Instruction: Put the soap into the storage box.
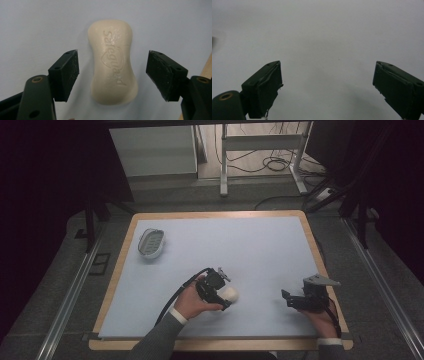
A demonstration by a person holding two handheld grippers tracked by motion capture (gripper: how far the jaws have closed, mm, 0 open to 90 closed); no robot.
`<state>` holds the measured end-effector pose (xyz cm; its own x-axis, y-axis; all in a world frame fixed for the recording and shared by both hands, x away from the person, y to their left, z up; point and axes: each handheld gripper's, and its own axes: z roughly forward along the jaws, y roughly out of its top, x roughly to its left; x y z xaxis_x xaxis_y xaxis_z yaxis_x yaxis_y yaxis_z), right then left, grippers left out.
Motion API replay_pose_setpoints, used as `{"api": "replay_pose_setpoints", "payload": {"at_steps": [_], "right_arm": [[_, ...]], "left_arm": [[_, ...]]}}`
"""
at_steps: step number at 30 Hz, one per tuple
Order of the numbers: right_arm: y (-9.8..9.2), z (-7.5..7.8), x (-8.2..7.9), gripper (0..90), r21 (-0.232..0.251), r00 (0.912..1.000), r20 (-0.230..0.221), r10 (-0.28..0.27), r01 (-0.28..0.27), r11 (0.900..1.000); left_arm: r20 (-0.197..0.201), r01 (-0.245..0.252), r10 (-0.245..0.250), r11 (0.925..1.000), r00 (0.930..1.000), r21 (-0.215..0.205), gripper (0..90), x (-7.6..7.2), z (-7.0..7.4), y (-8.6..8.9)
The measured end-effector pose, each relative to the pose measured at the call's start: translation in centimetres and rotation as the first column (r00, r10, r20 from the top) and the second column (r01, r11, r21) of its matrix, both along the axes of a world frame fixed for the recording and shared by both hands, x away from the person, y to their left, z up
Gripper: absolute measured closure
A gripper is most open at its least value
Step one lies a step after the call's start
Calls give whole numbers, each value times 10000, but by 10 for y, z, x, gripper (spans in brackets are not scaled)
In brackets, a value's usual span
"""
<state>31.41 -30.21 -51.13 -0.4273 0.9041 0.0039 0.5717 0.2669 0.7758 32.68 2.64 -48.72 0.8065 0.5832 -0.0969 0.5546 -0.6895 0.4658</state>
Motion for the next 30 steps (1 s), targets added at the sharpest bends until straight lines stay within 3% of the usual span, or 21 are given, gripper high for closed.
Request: {"api": "replay_pose_setpoints", "payload": {"at_steps": [18, 24, 30], "right_arm": [[-1, -1, 0, 86, -78, 10000, -5, -34, 34, 10000], [0, -1, 0, 86, -103, 10000, 2, -48, 48, 9999], [-1, -1, 0, 86, -125, 10000, 1, -79, 79, 9999]], "left_arm": [[-200, -31, 47, 9969, 9998, 781, 399, 5, -19, -13], [-147, 101, -88, 9962, 9999, 863, 487, 3, -18, -14], [-143, 303, -292, 9961, 9995, 829, 493, 4, -18, -13]]}}
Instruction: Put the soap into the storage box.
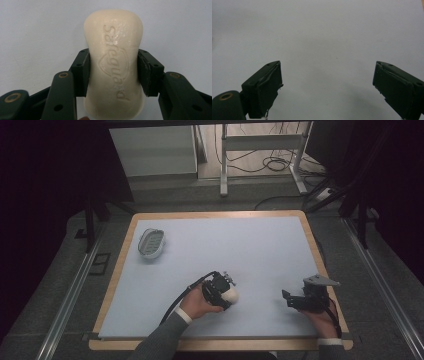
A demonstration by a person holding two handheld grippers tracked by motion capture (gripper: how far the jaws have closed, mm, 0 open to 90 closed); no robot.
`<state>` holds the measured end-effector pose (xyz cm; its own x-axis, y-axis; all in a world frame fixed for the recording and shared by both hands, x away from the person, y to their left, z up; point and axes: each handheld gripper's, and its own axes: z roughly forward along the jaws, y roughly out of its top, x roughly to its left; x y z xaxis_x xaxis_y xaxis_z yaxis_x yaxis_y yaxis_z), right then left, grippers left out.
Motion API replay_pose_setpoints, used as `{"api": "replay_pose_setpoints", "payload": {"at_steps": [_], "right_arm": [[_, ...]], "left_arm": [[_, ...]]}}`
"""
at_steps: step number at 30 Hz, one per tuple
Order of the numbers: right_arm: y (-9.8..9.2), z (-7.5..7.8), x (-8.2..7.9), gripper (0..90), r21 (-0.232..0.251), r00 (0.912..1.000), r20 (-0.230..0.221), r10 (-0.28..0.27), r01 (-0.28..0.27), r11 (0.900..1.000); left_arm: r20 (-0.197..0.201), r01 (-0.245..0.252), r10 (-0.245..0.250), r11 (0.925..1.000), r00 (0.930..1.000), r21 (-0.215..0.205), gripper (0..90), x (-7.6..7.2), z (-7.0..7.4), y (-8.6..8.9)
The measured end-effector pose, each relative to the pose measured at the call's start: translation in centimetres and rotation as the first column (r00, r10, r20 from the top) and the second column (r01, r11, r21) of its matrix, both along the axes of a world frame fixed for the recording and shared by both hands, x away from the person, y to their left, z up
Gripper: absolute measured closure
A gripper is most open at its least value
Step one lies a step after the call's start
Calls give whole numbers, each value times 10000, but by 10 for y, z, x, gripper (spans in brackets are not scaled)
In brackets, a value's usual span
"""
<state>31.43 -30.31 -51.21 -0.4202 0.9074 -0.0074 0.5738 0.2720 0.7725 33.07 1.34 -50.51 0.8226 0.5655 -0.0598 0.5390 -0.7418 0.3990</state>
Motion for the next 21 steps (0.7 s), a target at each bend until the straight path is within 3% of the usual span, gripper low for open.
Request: {"api": "replay_pose_setpoints", "payload": {"at_steps": [4, 7, 12, 16, 21], "right_arm": [[0, 0, 0, 86, 16, 10000, 8, -54, 54, 10000], [0, 0, 0, 85, -32, 10000, 37, -25, 25, 10000], [1, 0, 0, 86, -43, 10000, 27, 17, -17, 10000], [1, 0, 0, 85, -111, 10000, 22, -3, 3, 9999], [1, 0, -1, 85, -162, 10000, 38, 9, -8, 9999]], "left_arm": [[-81, 110, -110, 9999, 9999, -9, 494, 1, 1, 3], [-194, 180, -186, 9993, 9996, -340, 494, 4, 4, 9], [-23, 72, -73, 9986, 10000, -530, 495, 6, 11, 17], [-96, 23, -32, 9957, 9999, -927, 495, 9, 16, 25], [-20, -129, 128, 9948, 9999, -1011, 495, 10, 19, 30]]}}
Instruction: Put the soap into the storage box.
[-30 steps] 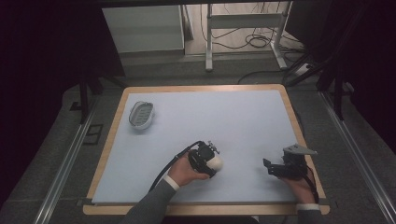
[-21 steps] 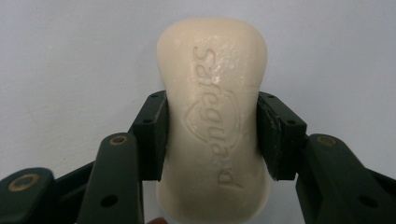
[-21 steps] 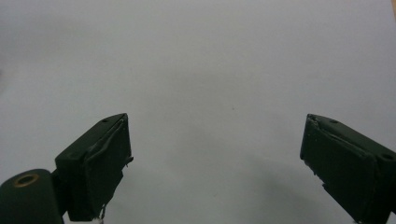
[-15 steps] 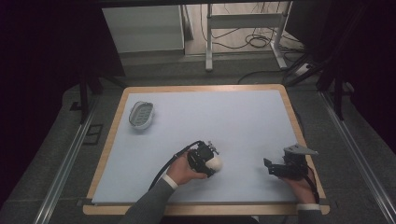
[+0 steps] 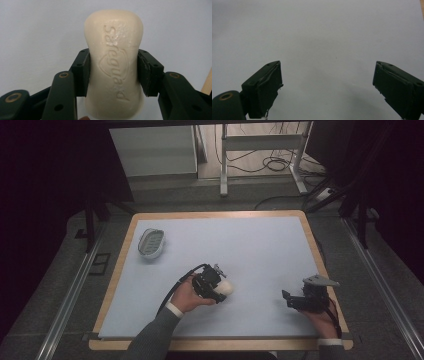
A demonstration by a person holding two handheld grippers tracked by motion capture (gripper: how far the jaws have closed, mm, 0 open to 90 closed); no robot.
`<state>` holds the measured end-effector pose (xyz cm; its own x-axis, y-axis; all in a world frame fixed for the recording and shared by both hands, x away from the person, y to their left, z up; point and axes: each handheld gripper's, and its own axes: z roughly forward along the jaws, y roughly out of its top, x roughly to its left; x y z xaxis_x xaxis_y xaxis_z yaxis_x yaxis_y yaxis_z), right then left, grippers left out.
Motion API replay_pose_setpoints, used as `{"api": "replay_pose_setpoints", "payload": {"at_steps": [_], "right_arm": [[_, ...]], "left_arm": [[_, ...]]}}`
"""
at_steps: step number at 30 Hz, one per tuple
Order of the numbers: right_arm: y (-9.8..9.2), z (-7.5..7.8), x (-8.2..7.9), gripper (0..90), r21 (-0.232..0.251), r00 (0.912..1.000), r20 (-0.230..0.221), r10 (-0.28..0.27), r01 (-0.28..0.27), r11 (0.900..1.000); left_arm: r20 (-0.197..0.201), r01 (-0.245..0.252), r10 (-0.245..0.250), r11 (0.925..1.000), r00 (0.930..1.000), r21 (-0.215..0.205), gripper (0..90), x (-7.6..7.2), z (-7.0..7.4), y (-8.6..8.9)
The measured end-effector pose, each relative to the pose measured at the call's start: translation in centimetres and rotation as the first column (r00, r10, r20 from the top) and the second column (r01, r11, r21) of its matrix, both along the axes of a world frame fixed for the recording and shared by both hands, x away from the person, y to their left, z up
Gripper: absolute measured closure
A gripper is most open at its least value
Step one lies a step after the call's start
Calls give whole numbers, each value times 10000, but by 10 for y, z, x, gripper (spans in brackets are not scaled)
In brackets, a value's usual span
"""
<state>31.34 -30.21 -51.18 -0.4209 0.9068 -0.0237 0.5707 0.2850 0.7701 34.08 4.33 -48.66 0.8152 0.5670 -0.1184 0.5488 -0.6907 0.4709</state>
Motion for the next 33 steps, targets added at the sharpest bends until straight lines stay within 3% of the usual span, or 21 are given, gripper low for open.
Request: {"api": "replay_pose_setpoints", "payload": {"at_steps": [13, 33], "right_arm": [[0, -1, 0, 86, -49, 10000, -18, -4, 4, 10000], [1, -3, 1, 85, -82, 9999, -139, -81, 80, 9999]], "left_arm": [[-76, -474, 471, 9980, 9989, -422, 495, 8, 3, 13], [67, -1012, 1018, 9933, 9948, -565, 495, 17, 14, 39]]}}
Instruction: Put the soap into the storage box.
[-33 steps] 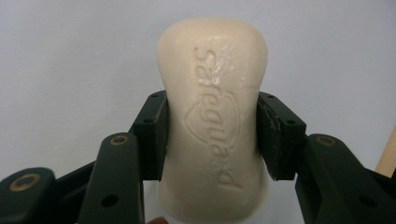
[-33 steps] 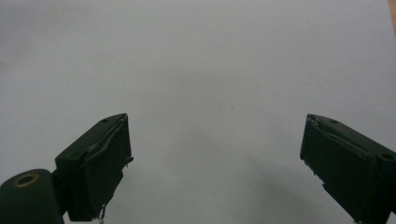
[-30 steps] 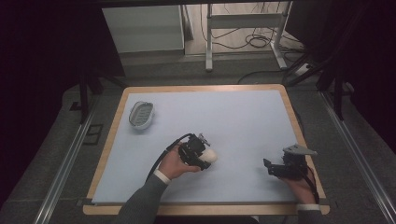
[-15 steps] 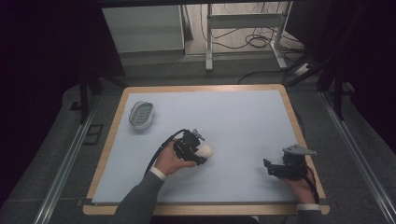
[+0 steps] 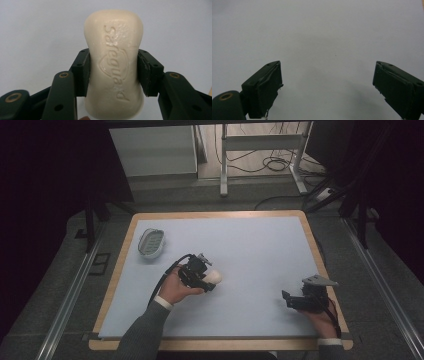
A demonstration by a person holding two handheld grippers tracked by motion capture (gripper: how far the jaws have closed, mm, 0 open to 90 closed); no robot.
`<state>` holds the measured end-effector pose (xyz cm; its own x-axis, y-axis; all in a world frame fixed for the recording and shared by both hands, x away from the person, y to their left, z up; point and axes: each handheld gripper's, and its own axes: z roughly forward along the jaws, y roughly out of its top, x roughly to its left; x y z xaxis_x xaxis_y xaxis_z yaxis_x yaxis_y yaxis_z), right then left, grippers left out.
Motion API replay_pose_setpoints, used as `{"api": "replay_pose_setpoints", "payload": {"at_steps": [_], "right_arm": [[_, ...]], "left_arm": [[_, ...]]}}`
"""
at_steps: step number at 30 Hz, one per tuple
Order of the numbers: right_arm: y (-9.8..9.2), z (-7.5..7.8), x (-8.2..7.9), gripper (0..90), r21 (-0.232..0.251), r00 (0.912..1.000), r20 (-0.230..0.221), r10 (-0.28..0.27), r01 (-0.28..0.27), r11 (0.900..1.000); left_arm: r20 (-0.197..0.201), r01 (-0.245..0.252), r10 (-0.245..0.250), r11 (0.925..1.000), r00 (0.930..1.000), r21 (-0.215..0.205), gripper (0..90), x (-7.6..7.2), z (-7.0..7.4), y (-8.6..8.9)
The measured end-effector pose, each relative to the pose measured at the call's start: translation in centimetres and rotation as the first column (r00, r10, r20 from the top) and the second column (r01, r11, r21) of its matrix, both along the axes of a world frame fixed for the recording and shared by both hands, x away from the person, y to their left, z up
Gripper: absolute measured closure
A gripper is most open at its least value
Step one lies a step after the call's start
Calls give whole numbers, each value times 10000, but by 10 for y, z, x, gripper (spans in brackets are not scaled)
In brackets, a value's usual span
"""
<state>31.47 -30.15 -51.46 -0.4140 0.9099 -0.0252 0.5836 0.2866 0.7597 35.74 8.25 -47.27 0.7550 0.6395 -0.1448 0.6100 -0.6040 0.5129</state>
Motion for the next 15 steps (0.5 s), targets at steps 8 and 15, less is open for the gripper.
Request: {"api": "replay_pose_setpoints", "payload": {"at_steps": [8, 15], "right_arm": [[-1, 0, 0, 85, 35, 10000, 19, -24, 24, 10000], [-1, 1, 0, 85, 51, 10000, 30, -25, 25, 10000]], "left_arm": [[-4, -119, 119, 9999, 9999, -21, 495, 3, 0, 7], [-67, -352, 352, 9994, 9994, -13, 496, 8, 1, 15]]}}
